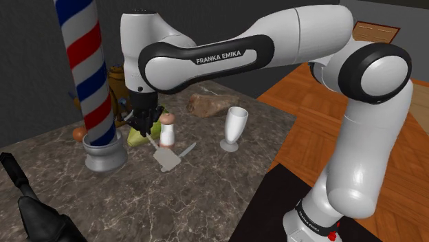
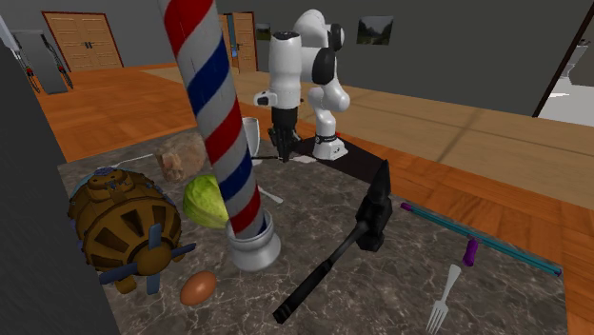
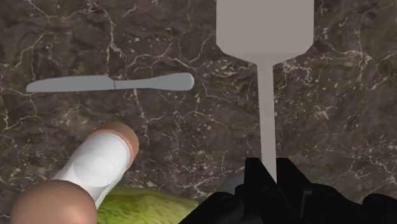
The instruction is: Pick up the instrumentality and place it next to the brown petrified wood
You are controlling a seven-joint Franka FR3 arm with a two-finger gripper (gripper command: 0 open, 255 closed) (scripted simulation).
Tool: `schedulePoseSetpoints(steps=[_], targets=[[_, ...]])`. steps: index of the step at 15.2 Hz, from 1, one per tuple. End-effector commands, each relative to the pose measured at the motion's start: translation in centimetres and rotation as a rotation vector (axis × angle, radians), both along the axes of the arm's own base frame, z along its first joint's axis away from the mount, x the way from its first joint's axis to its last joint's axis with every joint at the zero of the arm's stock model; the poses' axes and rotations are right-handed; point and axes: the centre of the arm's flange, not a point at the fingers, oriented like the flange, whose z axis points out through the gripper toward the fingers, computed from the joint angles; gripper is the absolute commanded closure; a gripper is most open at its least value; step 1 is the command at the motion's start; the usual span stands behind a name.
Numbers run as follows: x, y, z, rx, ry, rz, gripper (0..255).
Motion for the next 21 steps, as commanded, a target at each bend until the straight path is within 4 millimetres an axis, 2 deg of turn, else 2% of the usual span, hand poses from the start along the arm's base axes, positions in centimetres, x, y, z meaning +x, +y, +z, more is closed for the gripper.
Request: schedulePoseSetpoints(steps=[1,21], targets=[[0.3,-2.7,-0.1,0.000,0.000,0.000,255],[3.7,-28.9,-0.1,0.000,0.000,0.000,255]])
